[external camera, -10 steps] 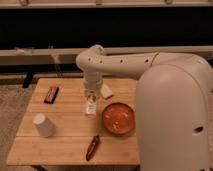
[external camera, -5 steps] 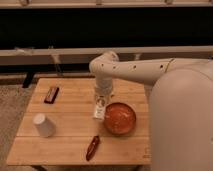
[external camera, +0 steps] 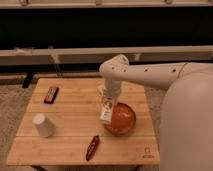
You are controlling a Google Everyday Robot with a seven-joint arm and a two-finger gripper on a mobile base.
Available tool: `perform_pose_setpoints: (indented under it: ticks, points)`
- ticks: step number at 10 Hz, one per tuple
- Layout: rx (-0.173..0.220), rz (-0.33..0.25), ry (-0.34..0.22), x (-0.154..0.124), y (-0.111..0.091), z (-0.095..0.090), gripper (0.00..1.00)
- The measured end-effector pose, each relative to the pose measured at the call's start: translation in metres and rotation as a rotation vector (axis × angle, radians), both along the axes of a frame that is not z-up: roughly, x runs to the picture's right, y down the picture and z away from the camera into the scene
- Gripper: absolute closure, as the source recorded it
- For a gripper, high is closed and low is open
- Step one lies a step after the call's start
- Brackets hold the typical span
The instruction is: Place the bottle in the ceramic bowl
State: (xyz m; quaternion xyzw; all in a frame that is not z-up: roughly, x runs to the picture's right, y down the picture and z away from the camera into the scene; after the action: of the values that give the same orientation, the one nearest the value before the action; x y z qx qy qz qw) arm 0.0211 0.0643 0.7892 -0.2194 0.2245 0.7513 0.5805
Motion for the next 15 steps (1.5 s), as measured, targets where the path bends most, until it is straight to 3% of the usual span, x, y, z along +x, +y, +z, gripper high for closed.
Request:
perform_pose_setpoints:
  ticks: [3, 6, 10, 12, 15]
  points:
    - [-0.002, 0.004, 0.006, -0.006, 0.002, 0.003, 0.98]
    - [0.002, 0.018, 0.024, 0.016, 0.009, 0.004, 0.72]
    - [0.005, 0.036, 0.035, 0.023, 0.014, 0.005, 0.33]
    - [0.008, 0.039, 0.03, 0.017, 0.006, 0.001, 0.11]
    - [0.009, 0.044, 0.042, 0.026, 0.008, 0.0, 0.0]
